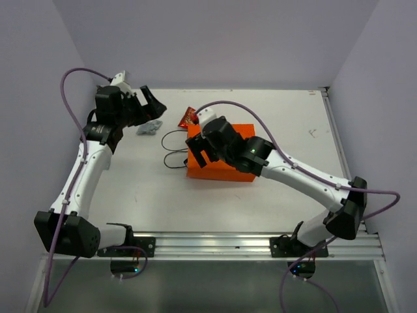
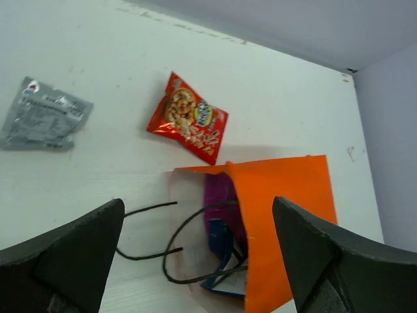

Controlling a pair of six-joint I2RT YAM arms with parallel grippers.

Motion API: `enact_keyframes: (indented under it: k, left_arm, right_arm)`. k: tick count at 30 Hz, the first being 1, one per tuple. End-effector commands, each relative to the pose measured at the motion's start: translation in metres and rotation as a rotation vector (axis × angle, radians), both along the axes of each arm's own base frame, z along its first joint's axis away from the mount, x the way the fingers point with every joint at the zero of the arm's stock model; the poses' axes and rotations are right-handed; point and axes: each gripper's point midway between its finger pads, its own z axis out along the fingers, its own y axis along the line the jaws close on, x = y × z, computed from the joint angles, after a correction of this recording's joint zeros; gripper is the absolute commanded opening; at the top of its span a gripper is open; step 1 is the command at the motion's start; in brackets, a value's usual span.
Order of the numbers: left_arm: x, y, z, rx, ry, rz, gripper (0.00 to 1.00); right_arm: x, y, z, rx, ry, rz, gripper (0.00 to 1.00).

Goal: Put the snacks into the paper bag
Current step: Adjust the paper bag at the center of the board.

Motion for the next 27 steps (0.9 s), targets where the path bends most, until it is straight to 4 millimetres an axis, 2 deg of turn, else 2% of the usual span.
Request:
enact_keyframes:
  k: [1, 2, 3, 4, 5, 6, 8, 9, 11, 12, 13, 15, 16, 19, 20, 21, 27]
  left_arm:
    - [0.002, 0.036, -0.034, 0.017, 0.055, 0.072, 1.0]
    - [0.002, 0.041, -0.043, 0.0, 0.072, 0.094, 1.0]
    - [-0.002, 0.047, -0.066, -0.005, 0.118, 0.112, 0.99]
    - [0.0, 0.057, -0.072, -0.014, 0.112, 0.145, 0.99]
    - [-0.002, 0.058, -0.079, -0.028, 0.12, 0.157, 0.99]
    - [-0.007, 0.071, -0.101, -0.024, 0.157, 0.204, 0.99]
    - [-0.009, 0.083, -0.114, -0.028, 0.165, 0.257, 0.98]
    - [-0.016, 0.085, -0.132, -0.029, 0.201, 0.268, 0.98]
    - [-0.019, 0.089, -0.14, -0.044, 0.205, 0.283, 0.98]
    - [-0.022, 0.088, -0.147, -0.049, 0.219, 0.281, 0.98]
    - [-0.023, 0.086, -0.147, -0.053, 0.216, 0.274, 0.98]
    - [-0.024, 0.086, -0.148, -0.05, 0.219, 0.267, 0.97]
    - [-0.024, 0.086, -0.147, -0.047, 0.219, 0.266, 0.97]
    - [-0.024, 0.085, -0.145, -0.039, 0.217, 0.253, 0.97]
    - [-0.024, 0.084, -0.145, -0.042, 0.214, 0.249, 0.96]
    - [-0.025, 0.083, -0.145, -0.044, 0.216, 0.243, 0.96]
    - [-0.029, 0.073, -0.152, -0.072, 0.231, 0.191, 0.95]
  right_arm:
    - [0.01, 0.016, 0.014, -0.109, -0.122, -0.052, 0.91]
    - [0.01, 0.025, 0.0, -0.182, -0.135, -0.055, 0.92]
    - [0.013, 0.033, 0.006, -0.192, -0.156, -0.066, 0.92]
    - [0.014, 0.037, 0.004, -0.219, -0.165, -0.076, 0.93]
    - [0.014, 0.041, 0.0, -0.252, -0.17, -0.077, 0.93]
    - [0.019, 0.05, -0.008, -0.289, -0.181, -0.093, 0.93]
    - [0.022, 0.058, -0.018, -0.339, -0.186, -0.097, 0.93]
    - [0.027, 0.066, -0.022, -0.364, -0.197, -0.11, 0.93]
    - [0.031, 0.068, -0.033, -0.433, -0.204, -0.127, 0.93]
    - [0.036, 0.071, -0.024, -0.434, -0.229, -0.155, 0.93]
    - [0.041, 0.075, -0.042, -0.49, -0.225, -0.157, 0.93]
    - [0.047, 0.081, -0.046, -0.52, -0.244, -0.173, 0.92]
    - [0.051, 0.08, -0.056, -0.573, -0.256, -0.192, 0.91]
    - [0.062, 0.078, -0.054, -0.614, -0.3, -0.251, 0.84]
    - [0.065, 0.079, -0.063, -0.638, -0.3, -0.256, 0.83]
    - [0.068, 0.08, -0.062, -0.638, -0.306, -0.265, 0.79]
    - [0.085, 0.051, -0.066, -0.676, -0.297, -0.364, 0.69]
